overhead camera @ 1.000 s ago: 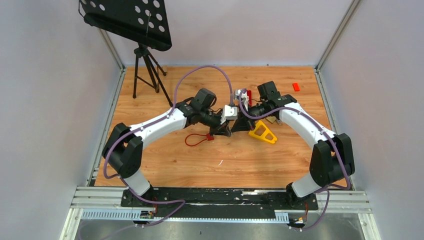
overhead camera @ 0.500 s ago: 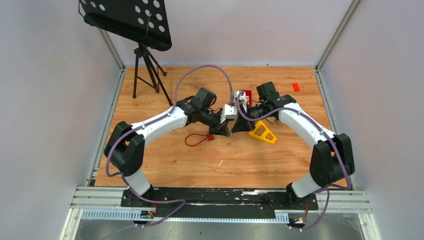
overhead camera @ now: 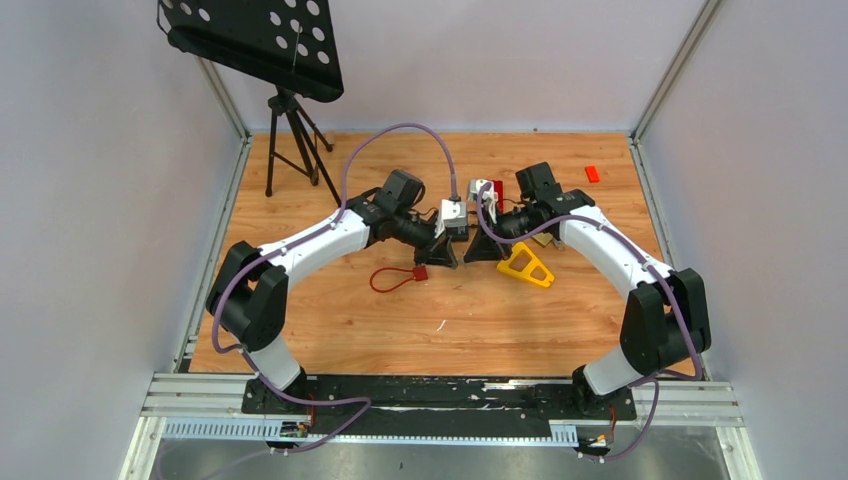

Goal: Unlock with the key

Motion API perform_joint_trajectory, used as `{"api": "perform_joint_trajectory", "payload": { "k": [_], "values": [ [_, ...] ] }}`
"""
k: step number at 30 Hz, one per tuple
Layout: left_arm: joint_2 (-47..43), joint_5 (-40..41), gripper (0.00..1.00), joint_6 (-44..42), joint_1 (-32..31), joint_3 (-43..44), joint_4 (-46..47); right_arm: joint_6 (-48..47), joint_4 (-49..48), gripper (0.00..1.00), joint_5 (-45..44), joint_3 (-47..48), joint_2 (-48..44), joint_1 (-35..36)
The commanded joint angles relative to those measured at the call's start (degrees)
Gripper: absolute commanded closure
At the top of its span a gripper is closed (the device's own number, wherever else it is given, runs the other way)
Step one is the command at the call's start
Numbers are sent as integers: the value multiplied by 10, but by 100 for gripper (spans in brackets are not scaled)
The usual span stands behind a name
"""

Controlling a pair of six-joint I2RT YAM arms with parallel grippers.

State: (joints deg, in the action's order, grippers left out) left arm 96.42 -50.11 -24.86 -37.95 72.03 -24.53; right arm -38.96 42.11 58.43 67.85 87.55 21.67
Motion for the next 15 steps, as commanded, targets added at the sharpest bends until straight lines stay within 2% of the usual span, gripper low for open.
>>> {"api": "perform_joint_trajectory", "payload": {
  "k": [1,15],
  "values": [
    [-24,-33,100,20,7,3,46,-14,-4,100,12,-8,-12,-1],
    [-25,-46,100,31,16,2,47,-45,15,100,15,-8,5,-1]
  ]
}}
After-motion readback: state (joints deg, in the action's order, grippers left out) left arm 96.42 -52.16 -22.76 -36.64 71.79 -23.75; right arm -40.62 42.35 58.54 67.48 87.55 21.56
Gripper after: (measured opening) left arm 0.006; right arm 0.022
